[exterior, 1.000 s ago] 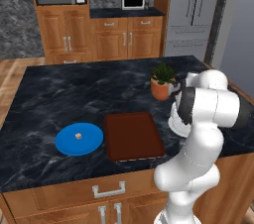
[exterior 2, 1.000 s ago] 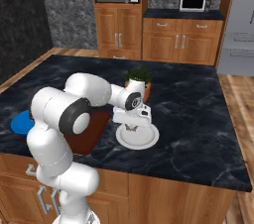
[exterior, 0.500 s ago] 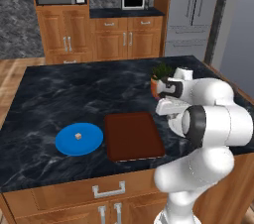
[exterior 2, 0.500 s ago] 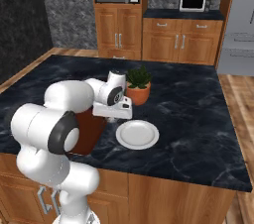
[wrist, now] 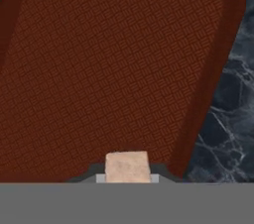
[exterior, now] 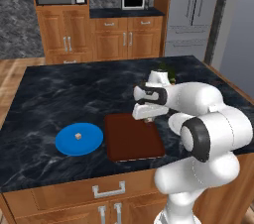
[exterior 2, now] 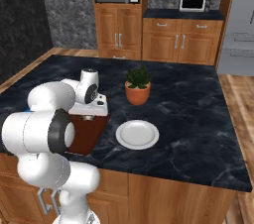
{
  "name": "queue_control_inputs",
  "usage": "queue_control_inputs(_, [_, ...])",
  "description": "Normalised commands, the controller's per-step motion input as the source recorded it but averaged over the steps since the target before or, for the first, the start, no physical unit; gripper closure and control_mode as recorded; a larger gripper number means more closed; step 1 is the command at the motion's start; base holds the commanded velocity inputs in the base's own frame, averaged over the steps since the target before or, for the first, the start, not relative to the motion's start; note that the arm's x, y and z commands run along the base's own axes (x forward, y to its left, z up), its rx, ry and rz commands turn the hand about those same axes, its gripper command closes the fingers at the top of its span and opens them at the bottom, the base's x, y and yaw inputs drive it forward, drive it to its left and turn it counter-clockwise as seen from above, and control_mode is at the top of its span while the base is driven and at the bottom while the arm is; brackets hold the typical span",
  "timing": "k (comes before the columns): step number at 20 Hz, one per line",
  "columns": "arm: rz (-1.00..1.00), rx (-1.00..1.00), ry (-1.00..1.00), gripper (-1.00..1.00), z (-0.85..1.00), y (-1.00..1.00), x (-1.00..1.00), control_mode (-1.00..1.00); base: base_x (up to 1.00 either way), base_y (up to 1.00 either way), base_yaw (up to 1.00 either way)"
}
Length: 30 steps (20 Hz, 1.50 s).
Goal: Move the dessert items from the plates to the tray.
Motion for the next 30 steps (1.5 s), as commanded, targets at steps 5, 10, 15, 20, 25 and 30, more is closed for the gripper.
queue_control_inputs(5, [0.00,-0.14,0.16,1.00,0.00,0.44,0.35,-1.00,0.00,0.00,0.00])
queue_control_inputs(10, [0.00,-0.13,0.16,1.00,-0.01,0.48,0.48,-1.00,0.00,0.00,0.00])
queue_control_inputs(15, [0.00,-0.02,0.02,1.00,-0.01,0.22,0.18,-1.00,0.00,0.00,0.00])
queue_control_inputs(20, [-0.05,0.02,0.00,1.00,-0.08,0.00,0.08,-1.00,0.00,0.00,0.00])
queue_control_inputs(25, [-0.05,0.03,-0.02,1.00,-0.27,0.00,0.15,-1.00,0.00,0.00,0.00])
queue_control_inputs(30, [-0.04,0.00,-0.02,1.00,-0.10,0.08,0.06,-1.00,0.00,0.00,0.00])
